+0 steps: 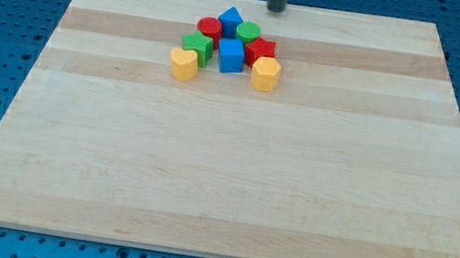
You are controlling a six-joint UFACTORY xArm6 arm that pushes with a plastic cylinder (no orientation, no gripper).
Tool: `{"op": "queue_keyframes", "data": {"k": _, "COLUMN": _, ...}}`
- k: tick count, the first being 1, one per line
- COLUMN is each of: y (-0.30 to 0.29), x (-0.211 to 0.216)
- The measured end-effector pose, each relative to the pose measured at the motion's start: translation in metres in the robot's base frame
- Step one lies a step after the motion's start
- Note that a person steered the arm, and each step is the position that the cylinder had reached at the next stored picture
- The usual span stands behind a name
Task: Point your arm at the blue triangle
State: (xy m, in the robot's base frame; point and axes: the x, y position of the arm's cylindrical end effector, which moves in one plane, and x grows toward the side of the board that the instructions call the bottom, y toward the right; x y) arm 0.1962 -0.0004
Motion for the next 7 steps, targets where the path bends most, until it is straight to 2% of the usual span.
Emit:
{"op": "queue_keyframes", "data": {"k": 1, "y": -0.041, "x": 0.01}}
{"op": "queue_keyframes", "data": {"k": 2, "y": -0.047, "x": 0.018}}
{"op": "queue_keyframes", "data": {"k": 6, "y": -0.043, "x": 0.027}}
{"op": "queue_keyframes", "data": {"k": 7, "y": -0.025, "x": 0.029}}
